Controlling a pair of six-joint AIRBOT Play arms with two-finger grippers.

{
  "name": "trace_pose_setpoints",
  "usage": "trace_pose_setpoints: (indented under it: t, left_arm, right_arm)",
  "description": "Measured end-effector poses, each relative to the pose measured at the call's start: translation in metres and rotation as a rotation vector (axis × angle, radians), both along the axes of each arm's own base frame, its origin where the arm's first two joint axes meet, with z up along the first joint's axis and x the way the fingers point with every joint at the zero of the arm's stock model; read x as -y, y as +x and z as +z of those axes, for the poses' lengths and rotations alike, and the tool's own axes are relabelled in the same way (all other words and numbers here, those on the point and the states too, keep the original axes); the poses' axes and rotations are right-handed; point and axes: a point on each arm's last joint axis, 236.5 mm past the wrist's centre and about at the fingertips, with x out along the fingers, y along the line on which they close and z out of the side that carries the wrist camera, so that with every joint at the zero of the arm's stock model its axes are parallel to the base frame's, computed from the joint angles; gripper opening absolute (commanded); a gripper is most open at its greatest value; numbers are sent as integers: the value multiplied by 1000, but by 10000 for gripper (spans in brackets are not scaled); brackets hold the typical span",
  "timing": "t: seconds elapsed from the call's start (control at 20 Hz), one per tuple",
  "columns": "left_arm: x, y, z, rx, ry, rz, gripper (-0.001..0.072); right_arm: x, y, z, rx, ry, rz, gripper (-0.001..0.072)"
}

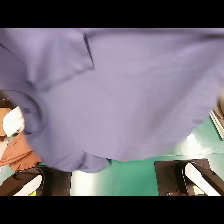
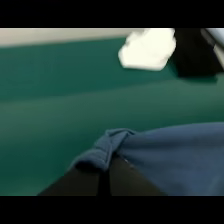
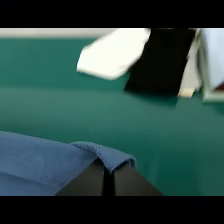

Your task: Fold the shirts.

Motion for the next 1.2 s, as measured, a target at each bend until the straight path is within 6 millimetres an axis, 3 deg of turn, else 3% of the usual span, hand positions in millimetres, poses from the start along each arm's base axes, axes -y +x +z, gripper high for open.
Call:
trace_pose_setpoints:
  t: [0.15, 0.25, 0.4, 0.55, 0.7, 0.85, 1.1, 1.15, 1.2]
  left_arm:
    - [3, 54, -119, -264, 25, 10, 25]
    - [5, 82, -182, -372, 26, 23, 24]
    - [1, 118, -245, -449, 23, 50, 24]
    - [0, 145, -275, -470, 0, 68, 24]
    - [-1, 151, -288, -499, -3, 66, 25]
    - [1, 129, -313, -620, 26, 29, 24]
    - [1, 89, -364, -793, 50, -5, 25]
    - [1, 84, -372, -812, 49, -5, 26]
    - [1, 80, -379, -825, 47, -5, 40]
  right_arm:
    - [3, 37, -106, -280, 48, 28, 22]
    - [9, 57, -170, -432, 63, 23, 22]
    - [14, 89, -231, -546, 107, 5, 22]
    - [18, 120, -258, -573, 133, -4, 22]
    - [20, 135, -264, -583, 138, 5, 22]
    - [23, 125, -277, -646, 108, 17, 22]
    - [24, 86, -317, -758, 70, 6, 26]
    - [22, 80, -323, -768, 69, 2, 92]
    - [21, 75, -330, -777, 66, -1, 324]
